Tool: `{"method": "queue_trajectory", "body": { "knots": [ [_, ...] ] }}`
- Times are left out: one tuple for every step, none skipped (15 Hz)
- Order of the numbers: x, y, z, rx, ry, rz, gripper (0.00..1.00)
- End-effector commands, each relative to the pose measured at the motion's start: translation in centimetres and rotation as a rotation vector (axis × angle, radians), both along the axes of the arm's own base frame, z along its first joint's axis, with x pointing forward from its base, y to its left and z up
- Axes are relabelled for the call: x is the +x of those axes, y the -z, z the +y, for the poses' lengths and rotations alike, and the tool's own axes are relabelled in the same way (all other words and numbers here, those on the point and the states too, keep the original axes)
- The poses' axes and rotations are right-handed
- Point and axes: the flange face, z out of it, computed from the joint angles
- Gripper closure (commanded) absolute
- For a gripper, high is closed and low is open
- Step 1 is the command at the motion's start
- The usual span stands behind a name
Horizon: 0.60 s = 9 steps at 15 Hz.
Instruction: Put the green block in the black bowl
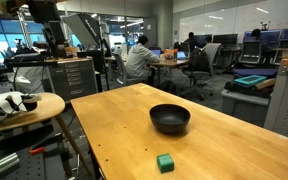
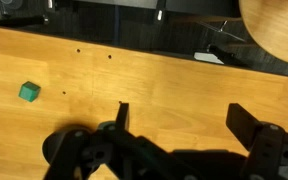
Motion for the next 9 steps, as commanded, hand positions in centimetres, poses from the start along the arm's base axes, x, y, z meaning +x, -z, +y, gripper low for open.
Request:
{"method": "queue_trajectory", "body": {
  "knots": [
    [0.03, -0.16, 0.04, 0.001, -0.001, -0.001, 0.0],
    [0.04, -0.25, 0.07, 0.001, -0.001, -0.003, 0.0],
    [0.04, -0.27, 0.07, 0.002, -0.001, -0.004, 0.0],
    [0.04, -0.27, 0.07, 0.002, -0.001, -0.004, 0.0],
    [0.04, -0.27, 0.08, 0.002, -0.001, -0.004, 0.0],
    [0.04, -0.27, 0.07, 0.002, -0.001, -0.004, 0.0],
    [0.04, -0.27, 0.07, 0.002, -0.001, -0.004, 0.0],
    [0.04, -0.27, 0.08, 0.002, -0.001, -0.004, 0.0],
    [0.24, -0.23, -0.07, 0.003, 0.009, -0.007, 0.0]
  ]
}}
